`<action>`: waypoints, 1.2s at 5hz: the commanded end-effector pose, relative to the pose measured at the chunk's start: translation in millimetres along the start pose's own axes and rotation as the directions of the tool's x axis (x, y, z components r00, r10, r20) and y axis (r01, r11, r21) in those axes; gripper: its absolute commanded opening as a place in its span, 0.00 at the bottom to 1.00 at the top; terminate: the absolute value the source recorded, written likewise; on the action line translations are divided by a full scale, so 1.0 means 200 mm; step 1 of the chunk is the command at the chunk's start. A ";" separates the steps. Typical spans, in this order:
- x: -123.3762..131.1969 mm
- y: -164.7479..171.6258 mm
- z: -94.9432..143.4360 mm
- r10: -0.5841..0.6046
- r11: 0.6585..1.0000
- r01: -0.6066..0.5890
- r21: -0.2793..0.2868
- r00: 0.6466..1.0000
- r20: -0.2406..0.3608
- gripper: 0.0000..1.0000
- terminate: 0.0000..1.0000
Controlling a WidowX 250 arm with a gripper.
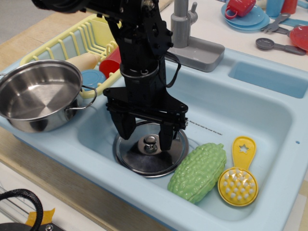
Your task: Put lid on pot or pan
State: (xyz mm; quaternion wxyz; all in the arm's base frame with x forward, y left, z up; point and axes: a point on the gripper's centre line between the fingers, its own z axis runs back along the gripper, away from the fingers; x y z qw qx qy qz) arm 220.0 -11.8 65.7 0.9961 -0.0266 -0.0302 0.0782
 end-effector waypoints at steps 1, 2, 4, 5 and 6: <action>-0.03 0.04 -0.05 0.017 1.000 -0.016 -0.015 1.000 0.013 1.00 0.00; -0.06 0.05 -0.07 0.037 0.999 -0.036 -0.032 0.999 0.031 0.00 0.00; -0.03 0.04 -0.07 0.048 0.998 -0.048 -0.032 0.999 -0.022 0.00 0.00; -0.02 0.04 -0.05 0.045 0.999 -0.046 -0.026 0.999 -0.025 0.00 0.00; 0.00 0.01 0.01 0.026 1.000 -0.026 -0.003 0.999 0.020 0.00 0.00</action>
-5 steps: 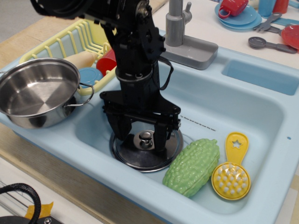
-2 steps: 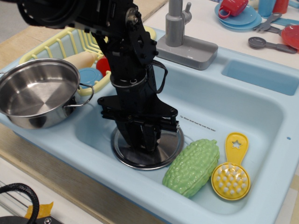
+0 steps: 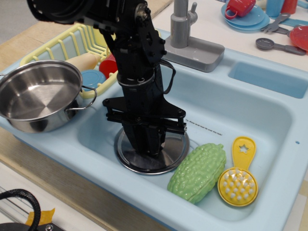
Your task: Put lid on pot or pan
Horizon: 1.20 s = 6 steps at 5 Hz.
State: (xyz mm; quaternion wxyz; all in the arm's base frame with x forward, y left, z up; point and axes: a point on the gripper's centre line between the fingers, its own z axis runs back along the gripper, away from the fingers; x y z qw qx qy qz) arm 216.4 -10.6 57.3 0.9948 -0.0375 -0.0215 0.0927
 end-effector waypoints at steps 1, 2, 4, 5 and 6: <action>0.08 -0.04 0.20 -0.029 0.998 0.021 0.060 0.992 0.121 0.00 0.00; 0.13 -0.03 0.33 -0.036 0.996 0.021 0.086 0.983 0.178 0.00 0.00; 0.18 0.03 0.55 -0.019 0.993 -0.014 0.113 0.959 0.283 0.00 0.00; 0.16 0.08 0.66 0.020 0.990 -0.063 0.127 0.949 0.314 0.00 0.00; 0.08 0.20 0.71 0.095 0.983 -0.138 0.120 0.946 0.309 0.00 0.00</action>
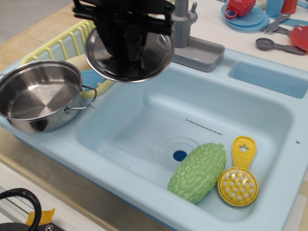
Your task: Put lid on pot or pan
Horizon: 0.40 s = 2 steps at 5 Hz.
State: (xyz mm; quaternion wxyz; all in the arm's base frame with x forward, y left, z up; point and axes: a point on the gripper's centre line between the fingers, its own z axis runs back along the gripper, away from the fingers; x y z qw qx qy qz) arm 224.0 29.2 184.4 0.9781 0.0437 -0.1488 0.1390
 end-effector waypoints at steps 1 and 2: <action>-0.10 0.19 0.10 0.108 0.994 -0.109 0.034 0.994 0.008 0.00 0.00; -0.18 0.32 0.07 0.175 0.984 -0.174 0.038 0.984 -0.034 0.00 0.00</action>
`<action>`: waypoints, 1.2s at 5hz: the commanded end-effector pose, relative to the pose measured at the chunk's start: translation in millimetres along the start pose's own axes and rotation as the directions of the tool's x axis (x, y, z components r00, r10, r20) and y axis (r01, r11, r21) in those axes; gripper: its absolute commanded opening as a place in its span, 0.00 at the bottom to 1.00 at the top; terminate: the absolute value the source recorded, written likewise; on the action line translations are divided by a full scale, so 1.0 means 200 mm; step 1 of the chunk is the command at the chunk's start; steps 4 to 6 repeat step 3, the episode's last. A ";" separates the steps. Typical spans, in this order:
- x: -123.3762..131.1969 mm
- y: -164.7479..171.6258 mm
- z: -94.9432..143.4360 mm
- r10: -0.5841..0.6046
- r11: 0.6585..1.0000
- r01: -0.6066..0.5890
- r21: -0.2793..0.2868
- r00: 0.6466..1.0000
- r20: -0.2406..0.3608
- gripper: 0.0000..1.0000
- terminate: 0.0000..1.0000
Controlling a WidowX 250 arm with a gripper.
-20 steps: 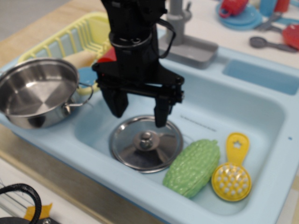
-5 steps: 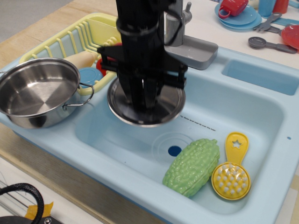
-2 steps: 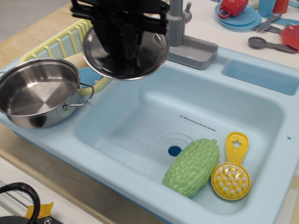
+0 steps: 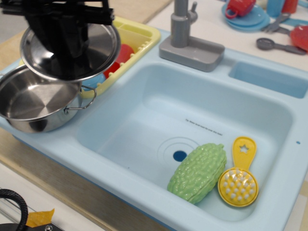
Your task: Put lid on pot or pan
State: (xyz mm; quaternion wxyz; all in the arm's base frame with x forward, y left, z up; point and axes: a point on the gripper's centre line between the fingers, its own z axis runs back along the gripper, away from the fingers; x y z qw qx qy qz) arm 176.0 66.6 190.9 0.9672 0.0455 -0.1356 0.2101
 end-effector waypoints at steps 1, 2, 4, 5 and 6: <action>-0.03 0.15 -0.02 0.069 0.998 -0.068 0.017 0.997 -0.047 0.00 0.00; -0.04 0.22 -0.08 0.077 0.997 -0.077 -0.001 0.995 -0.070 0.00 0.00; -0.03 0.21 -0.11 0.060 0.998 -0.062 -0.025 0.995 -0.074 1.00 1.00; -0.03 0.21 -0.11 0.060 0.998 -0.062 -0.025 0.995 -0.074 1.00 1.00; -0.03 0.21 -0.11 0.060 0.998 -0.062 -0.025 0.995 -0.074 1.00 1.00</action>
